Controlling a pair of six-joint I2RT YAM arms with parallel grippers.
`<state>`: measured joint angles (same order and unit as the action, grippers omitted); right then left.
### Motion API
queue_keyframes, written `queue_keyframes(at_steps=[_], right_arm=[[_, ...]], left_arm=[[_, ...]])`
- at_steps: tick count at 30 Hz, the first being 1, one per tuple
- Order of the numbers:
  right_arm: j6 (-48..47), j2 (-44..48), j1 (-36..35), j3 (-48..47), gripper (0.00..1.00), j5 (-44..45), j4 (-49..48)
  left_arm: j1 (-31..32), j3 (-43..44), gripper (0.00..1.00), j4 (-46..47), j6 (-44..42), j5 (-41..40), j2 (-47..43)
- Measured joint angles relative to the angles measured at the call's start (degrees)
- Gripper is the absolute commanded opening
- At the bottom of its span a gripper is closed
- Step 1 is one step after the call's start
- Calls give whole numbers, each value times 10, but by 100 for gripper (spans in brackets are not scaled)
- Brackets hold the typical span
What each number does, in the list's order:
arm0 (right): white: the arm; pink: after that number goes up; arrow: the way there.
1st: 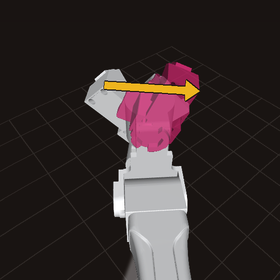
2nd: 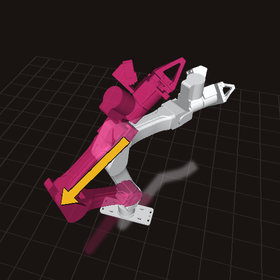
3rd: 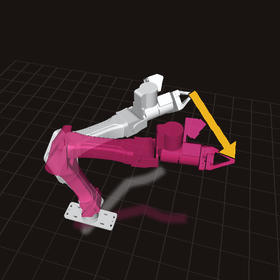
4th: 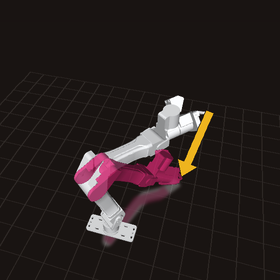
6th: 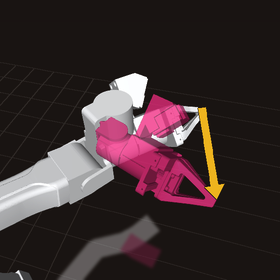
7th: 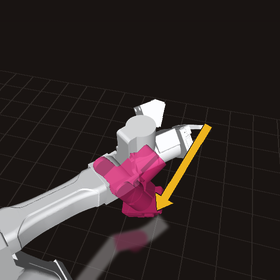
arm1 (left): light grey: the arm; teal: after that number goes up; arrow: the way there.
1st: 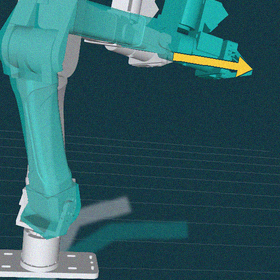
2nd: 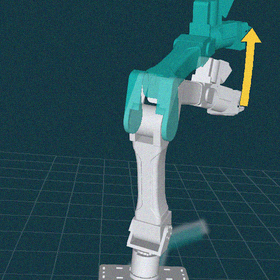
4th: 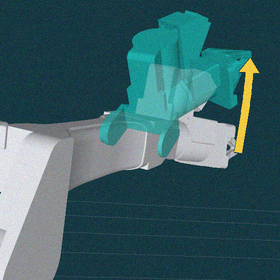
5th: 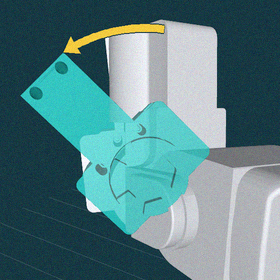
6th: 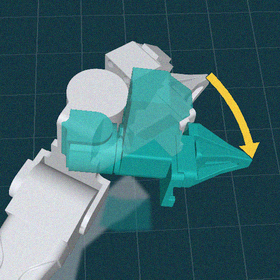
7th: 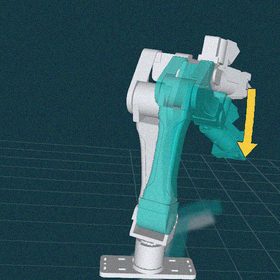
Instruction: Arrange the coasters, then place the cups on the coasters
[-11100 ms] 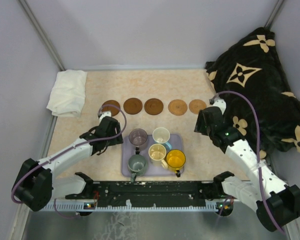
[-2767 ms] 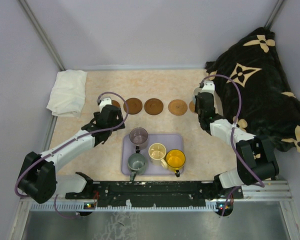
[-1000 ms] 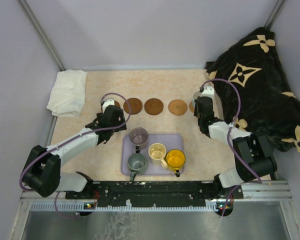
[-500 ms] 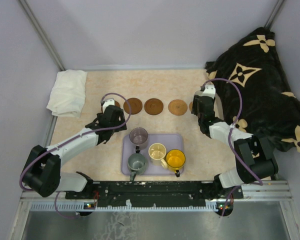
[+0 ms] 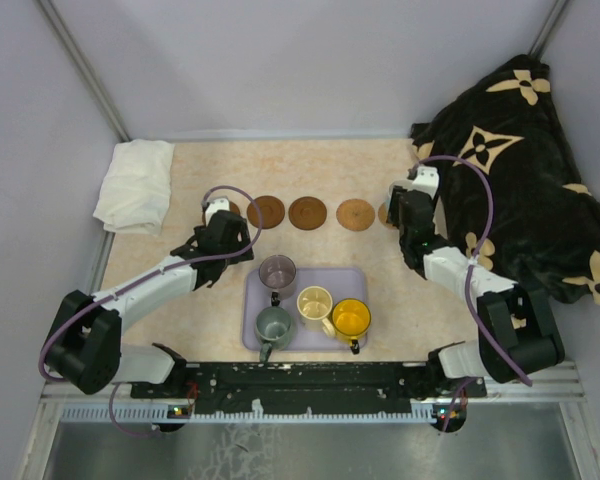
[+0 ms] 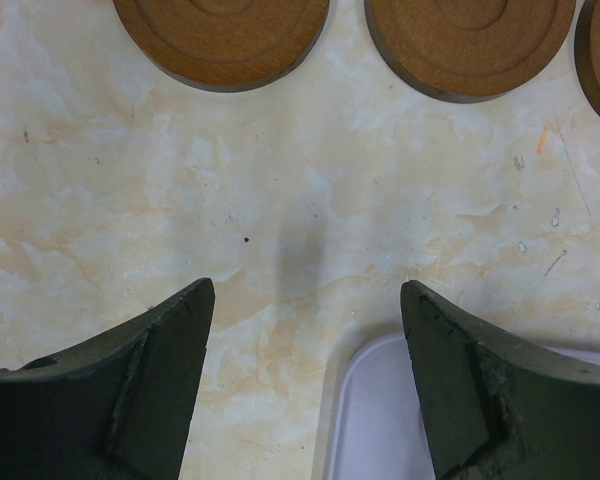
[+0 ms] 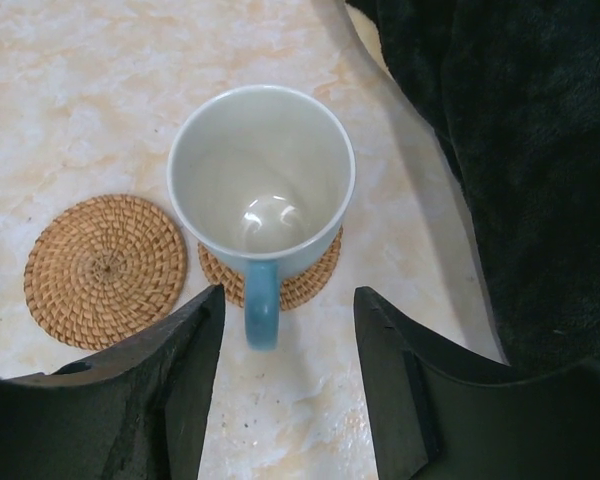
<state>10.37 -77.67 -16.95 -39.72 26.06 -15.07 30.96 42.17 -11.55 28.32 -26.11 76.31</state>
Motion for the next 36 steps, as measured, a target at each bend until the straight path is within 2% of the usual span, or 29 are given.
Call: queue_keyframes(at_steps=[11,36], right_arm=[[15,-2,0,0,47,-4,37],[23,-17,0,7,45,-6,41]], left_arm=[[0,0,81,0,0,0,0],[0,-7,81,0,2,0,-2]])
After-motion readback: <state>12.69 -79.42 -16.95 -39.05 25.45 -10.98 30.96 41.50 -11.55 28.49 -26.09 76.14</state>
